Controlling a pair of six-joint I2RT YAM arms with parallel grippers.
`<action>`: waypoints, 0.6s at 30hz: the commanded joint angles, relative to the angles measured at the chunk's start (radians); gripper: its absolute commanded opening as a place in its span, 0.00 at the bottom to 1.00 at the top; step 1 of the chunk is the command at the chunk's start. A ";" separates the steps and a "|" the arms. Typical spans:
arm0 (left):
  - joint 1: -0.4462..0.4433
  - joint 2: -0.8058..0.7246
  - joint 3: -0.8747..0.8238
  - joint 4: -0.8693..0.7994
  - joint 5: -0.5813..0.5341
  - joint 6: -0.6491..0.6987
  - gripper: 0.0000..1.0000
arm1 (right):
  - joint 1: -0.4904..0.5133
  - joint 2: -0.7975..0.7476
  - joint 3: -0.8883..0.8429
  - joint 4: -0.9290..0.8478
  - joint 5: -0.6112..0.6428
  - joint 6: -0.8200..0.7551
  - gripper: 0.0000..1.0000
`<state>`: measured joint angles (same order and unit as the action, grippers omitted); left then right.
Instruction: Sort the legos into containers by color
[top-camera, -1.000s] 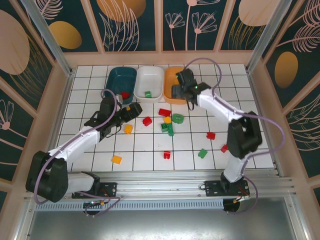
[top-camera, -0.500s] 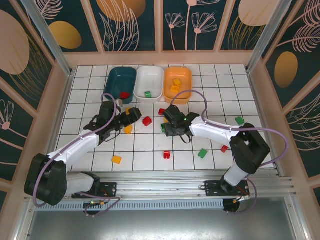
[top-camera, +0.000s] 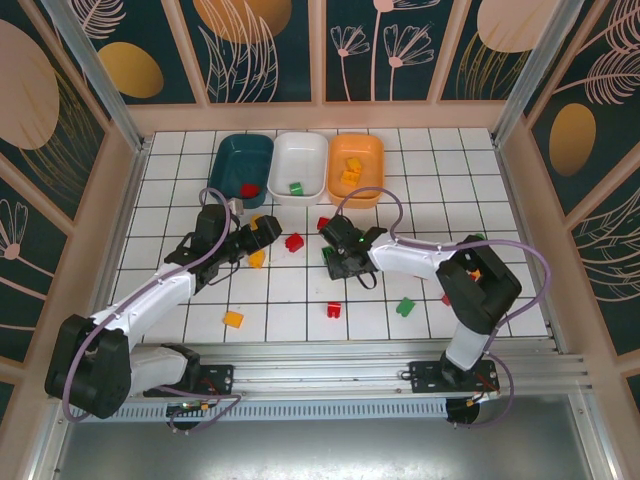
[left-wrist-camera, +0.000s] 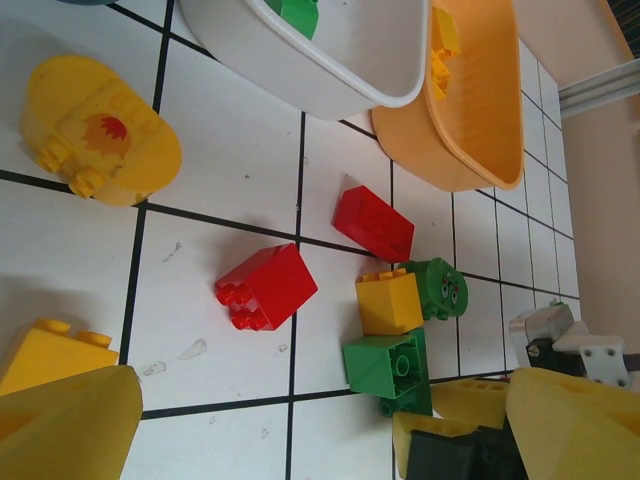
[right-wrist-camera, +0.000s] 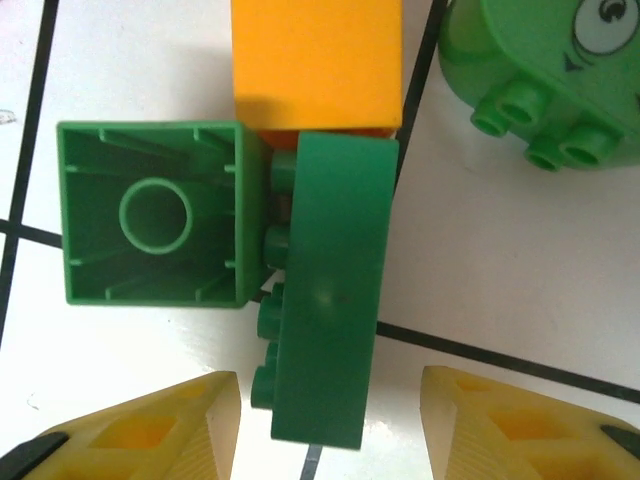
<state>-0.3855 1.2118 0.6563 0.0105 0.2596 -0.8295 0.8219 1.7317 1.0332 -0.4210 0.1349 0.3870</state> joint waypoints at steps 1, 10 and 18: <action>-0.002 -0.010 0.004 -0.012 -0.019 0.022 0.94 | -0.007 0.036 0.023 0.058 -0.011 -0.026 0.49; -0.003 -0.028 0.036 -0.068 -0.077 0.054 0.95 | -0.009 -0.027 0.004 -0.019 0.064 -0.031 0.29; 0.004 -0.066 0.045 -0.116 -0.227 0.021 0.98 | -0.022 -0.199 0.080 -0.127 0.144 -0.055 0.27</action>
<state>-0.3855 1.1675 0.6708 -0.0612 0.1249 -0.8043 0.8146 1.5822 1.0496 -0.5060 0.2195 0.3485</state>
